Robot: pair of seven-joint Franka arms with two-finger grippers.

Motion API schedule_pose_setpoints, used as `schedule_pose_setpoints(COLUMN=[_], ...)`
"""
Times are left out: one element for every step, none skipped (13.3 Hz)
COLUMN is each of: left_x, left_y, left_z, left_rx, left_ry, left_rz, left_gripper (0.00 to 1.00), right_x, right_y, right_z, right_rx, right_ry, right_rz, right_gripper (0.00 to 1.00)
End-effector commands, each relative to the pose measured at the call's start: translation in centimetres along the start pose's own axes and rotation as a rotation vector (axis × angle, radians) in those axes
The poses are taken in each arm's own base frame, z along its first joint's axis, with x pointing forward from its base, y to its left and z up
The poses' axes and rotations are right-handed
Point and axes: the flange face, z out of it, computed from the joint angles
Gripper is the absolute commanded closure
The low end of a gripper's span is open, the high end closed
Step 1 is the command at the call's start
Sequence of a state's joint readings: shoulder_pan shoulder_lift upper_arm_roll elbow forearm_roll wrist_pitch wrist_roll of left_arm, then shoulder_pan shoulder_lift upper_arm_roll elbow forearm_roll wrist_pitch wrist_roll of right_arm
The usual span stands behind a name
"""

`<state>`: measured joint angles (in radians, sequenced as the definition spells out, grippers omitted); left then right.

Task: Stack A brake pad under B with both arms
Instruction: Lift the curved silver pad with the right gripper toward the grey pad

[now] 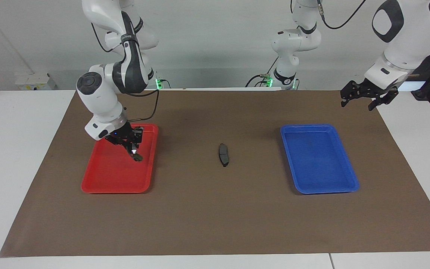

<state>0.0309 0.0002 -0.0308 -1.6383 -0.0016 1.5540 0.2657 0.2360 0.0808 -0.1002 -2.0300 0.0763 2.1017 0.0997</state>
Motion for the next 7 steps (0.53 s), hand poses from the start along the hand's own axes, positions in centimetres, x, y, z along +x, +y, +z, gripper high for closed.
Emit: schedule_pose_setpoints(left_x=[0.1,0.0,-0.3,-0.4,-0.4,-0.4,-0.4], left_y=[0.2,0.3,0.2,0.2,0.2,0.2,0.3], left_z=[0.0,0.4,0.5,0.7,0.7,0.7,0.7], left_rx=[0.005,0.0,-0.001,-0.004,-0.004,-0.004,-0.002], left_ry=[-0.02,-0.027,-0.031,-0.035,-0.037,-0.035,-0.036], left_rz=[0.007,0.007,-0.012,-0.035,-0.039,-0.037,-0.039], left_gripper=[0.01,0.01,0.0,0.0,0.0,0.0,0.0], right_x=[0.1,-0.1,0.0,0.3,0.8,0.8,0.6], right_y=[-5.7,-7.3,-9.0,-11.1,-13.1,-15.1,-16.7], right_z=[-0.8,-0.9,-0.7,-0.6,-0.3,0.3,0.6], right_rx=[0.022,0.024,0.023,0.022,0.02,0.016,0.015], right_ry=[0.022,0.031,0.028,0.03,0.029,0.028,0.031], right_rz=[0.047,0.062,0.068,0.075,0.098,0.079,0.052], right_gripper=[1.0,1.0,1.0,1.0,1.0,1.0,1.0])
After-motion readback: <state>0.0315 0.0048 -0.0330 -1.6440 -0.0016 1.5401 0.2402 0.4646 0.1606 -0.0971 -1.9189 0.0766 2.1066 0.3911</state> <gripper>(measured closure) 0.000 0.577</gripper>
